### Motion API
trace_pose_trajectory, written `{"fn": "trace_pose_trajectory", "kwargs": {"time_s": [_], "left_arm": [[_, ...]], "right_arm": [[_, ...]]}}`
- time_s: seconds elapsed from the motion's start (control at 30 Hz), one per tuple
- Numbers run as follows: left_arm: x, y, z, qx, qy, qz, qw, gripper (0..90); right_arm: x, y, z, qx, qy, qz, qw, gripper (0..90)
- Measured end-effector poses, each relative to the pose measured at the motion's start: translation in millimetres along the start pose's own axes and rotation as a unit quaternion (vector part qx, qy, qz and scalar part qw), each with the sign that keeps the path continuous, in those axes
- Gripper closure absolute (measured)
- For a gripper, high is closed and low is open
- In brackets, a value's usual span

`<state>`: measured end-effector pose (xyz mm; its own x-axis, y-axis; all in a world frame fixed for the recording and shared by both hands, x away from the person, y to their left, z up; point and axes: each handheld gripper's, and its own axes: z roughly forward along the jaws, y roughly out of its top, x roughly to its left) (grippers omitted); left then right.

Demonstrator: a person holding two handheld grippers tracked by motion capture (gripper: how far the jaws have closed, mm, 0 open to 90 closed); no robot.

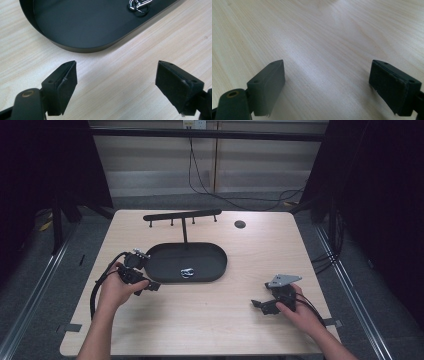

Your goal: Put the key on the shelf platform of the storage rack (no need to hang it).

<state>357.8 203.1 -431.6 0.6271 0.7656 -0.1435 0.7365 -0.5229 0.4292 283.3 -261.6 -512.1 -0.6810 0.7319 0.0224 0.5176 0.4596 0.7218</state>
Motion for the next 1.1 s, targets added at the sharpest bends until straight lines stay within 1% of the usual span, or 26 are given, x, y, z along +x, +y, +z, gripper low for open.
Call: {"fn": "trace_pose_trajectory", "kwargs": {"time_s": [0.03, 0.07, 0.13, 0.23, 0.33, 0.4, 0.47, 0.53, 0.63, 0.67, 0.7, 0.77, 0.87, 0.9, 0.93, 1.0, 1.03, 1.1], "left_arm": [[0.9, -1.1, -0.3, 0.002, 0.001, 0.001, 1.0, 17.4], [1.0, -2.2, 0.4, -0.002, 0.0, -0.005, 1.0, 17.2], [1.8, -4.5, 0.5, -0.001, 0.001, -0.007, 1.0, 17.0], [3.0, -7.7, 1.4, 0.003, 0.002, -0.002, 1.0, 16.5], [3.1, -11.5, 2.8, 0.0, 0.004, -0.006, 1.0, 16.6], [4.9, -14.4, 3.3, 0.001, 0.005, -0.001, 1.0, 16.6], [6.2, -17.9, 4.4, 0.003, 0.004, -0.001, 1.0, 16.8], [7.7, -21.3, 5.8, 0.004, 0.005, -0.007, 1.0, 16.8], [9.8, -25.9, 7.0, 0.005, 0.004, -0.005, 1.0, 16.8], [9.5, -27.6, 7.9, 0.001, 0.003, -0.012, 0.9999, 16.8], [10.5, -28.7, 8.0, 0.003, 0.004, -0.009, 1.0, 16.8], [10.9, -30.0, 8.4, 0.002, 0.003, -0.009, 0.9999, 16.8], [12.9, -34.2, 7.8, -0.002, 0.005, -0.016, 0.9999, 16.8], [13.5, -35.3, 7.5, -0.001, 0.005, -0.013, 0.9999, 16.8], [13.5, -36.6, 7.7, -0.002, 0.006, -0.015, 0.9999, 16.8], [14.4, -39.4, 8.1, -0.001, 0.005, -0.014, 0.9999, 16.9], [14.8, -41.2, 8.9, 0.0, 0.004, -0.018, 0.9998, 16.9], [15.8, -44.4, 10.3, 0.004, 0.007, -0.016, 0.9998, 16.9]], "right_arm": [[0.0, 0.0, 0.0, 0.0, 0.0, 0.0, 1.0, 13.0], [0.0, 0.0, 0.0, 0.0, 0.0, 0.0, 1.0, 13.0], [0.0, 0.0, 0.0, 0.0, 0.0, 0.0, 1.0, 13.0], [0.0, 0.0, 0.0, 0.0, 0.0, 0.0, 1.0, 13.0], [0.0, 0.0, 0.0, 0.0, 0.0, 0.0, 1.0, 13.0], [0.0, 0.0, 0.0, 0.0, 0.0, 0.0, 1.0, 13.0], [0.0, 0.0, 0.0, 0.0, 0.0, 0.0, 1.0, 13.0], [0.0, 0.0, 0.0, 0.0, 0.0, 0.0, 1.0, 13.0], [0.0, 0.0, 0.0, 0.0, 0.0, 0.0, 1.0, 13.0], [0.0, 0.0, 0.0, 0.0, 0.0, 0.0, 1.0, 13.0], [0.0, 0.0, 0.0, 0.0, 0.0, 0.0, 1.0, 13.0], [0.0, 0.0, 0.0, 0.0, 0.0, 0.0, 1.0, 13.0], [0.0, 0.0, 0.0, 0.0, 0.0, 0.0, 1.0, 13.0], [0.0, 0.0, 0.0, 0.0, 0.0, 0.0, 1.0, 13.0], [0.0, 0.0, 0.0, 0.0, 0.0, 0.0, 1.0, 13.0], [0.0, 0.0, 0.0, 0.0, 0.0, 0.0, 1.0, 13.0], [-0.1, 0.0, 0.0, 0.0, 0.0, -0.001, 1.0, 13.0], [0.0, 0.0, 0.0, 0.0, 0.0, 0.0, 1.0, 13.0]]}}
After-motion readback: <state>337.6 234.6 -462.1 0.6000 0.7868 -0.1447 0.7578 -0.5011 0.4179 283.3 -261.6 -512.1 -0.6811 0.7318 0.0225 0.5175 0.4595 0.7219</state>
